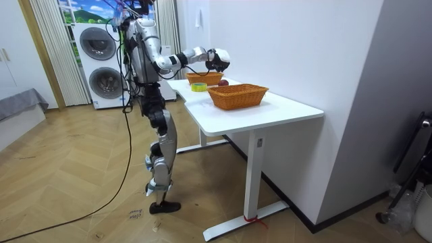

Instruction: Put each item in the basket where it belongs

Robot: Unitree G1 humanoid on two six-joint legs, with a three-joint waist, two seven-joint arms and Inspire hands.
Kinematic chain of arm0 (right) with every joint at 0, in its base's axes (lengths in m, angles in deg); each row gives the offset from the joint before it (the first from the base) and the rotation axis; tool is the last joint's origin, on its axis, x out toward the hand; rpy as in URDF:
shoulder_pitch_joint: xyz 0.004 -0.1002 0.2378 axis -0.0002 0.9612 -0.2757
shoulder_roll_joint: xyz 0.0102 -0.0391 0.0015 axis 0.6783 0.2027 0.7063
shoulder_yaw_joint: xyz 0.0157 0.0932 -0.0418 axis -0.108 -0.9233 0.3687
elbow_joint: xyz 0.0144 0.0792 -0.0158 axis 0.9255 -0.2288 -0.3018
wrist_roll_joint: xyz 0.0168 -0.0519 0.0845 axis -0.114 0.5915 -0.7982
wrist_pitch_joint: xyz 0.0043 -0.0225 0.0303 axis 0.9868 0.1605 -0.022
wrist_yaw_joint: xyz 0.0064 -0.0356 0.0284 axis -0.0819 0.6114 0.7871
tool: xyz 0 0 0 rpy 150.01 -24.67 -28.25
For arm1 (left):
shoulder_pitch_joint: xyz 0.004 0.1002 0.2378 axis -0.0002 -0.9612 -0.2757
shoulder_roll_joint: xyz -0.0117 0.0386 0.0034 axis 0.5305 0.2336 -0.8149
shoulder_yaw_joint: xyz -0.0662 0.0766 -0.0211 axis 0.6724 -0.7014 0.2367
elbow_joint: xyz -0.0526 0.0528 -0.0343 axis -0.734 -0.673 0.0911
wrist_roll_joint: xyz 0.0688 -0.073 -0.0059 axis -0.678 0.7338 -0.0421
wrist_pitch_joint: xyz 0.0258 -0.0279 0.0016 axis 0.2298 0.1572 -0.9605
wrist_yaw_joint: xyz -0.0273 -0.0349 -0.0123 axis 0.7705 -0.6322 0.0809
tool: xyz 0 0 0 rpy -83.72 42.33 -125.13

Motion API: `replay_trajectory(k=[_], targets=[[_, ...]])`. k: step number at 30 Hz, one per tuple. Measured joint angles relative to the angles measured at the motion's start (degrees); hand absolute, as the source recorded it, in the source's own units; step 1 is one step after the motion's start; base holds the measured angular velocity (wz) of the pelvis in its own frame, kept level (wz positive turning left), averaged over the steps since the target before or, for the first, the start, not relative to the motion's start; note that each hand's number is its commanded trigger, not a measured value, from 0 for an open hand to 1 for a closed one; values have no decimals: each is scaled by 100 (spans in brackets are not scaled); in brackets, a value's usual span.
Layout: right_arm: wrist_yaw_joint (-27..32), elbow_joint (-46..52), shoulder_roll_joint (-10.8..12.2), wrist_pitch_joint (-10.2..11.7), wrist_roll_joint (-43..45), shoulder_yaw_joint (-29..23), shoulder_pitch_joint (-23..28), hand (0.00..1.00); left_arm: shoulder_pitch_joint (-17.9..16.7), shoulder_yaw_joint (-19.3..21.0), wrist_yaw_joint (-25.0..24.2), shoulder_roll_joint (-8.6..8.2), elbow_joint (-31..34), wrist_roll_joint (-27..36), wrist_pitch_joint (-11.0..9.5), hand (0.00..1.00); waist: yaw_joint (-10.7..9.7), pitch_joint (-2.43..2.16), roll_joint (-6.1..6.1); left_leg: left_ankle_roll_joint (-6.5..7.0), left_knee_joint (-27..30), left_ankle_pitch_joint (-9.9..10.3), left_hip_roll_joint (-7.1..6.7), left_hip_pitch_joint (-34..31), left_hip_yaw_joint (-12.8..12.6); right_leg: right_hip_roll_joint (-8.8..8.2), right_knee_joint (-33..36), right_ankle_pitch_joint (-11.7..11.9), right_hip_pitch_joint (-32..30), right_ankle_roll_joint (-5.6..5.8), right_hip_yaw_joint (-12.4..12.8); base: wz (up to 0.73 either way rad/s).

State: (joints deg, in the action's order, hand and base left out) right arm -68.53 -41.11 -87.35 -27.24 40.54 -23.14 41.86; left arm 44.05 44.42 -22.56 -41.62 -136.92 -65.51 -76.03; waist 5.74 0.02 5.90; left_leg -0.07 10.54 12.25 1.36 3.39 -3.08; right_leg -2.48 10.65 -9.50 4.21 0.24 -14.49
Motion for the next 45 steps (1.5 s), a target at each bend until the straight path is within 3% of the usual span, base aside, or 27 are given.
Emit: replay_trajectory(k=[9, 15, 20, 27, 31, 45], targets=[[399, 166, -24, -1, -584, -74, -15, 100, -73, 66, 11, 11, 34, -6, 5, 0, -79, -23, 57, 0, 3, 0, 0, 38, -18, -1, 7, 1, 20, 1, 31, -1], [1039, 164, -24, 23, -1081, -531, -15, 100, -60, 236, 10, -29, 85, -48, 8, 0, -105, 13, 23, 0, -16, 2, 1, 100, -10, 2, -4, 1, 89, 1, 20, 0], [1636, 30, -30, 126, -1191, -787, -15, 100, -121, 272, 133, -57, 98, -47, 9, 0, -246, 41, -33, -1, 3, 2, 0, 74, -6, -2, -3, 1, 79, 1, -31, 1], [2123, -297, -59, 153, -896, -866, -15, 100, -185, 272, 165, -99, 95, -49, 10, 0, -425, 9, -69, -1, 18, 1, 0, 31, -10, -2, -3, 1, 44, 1, -31, 0], [2317, -387, -254, 164, -989, -878, -13, 100, -192, 285, 167, -111, 88, -48, 7, 0, -515, -11, -39, -1, 22, 0, 2, 40, -28, -3, -3, 1, 46, 1, -19, 0], [2501, -1379, -326, 177, -1081, -966, 373, 100, -288, 443, 279, -144, 89, 39, 15, 0, -560, -31, -58, 0, -25, 1, 11, 219, -171, 4, 19, 3, 136, 4, 129, -5]])
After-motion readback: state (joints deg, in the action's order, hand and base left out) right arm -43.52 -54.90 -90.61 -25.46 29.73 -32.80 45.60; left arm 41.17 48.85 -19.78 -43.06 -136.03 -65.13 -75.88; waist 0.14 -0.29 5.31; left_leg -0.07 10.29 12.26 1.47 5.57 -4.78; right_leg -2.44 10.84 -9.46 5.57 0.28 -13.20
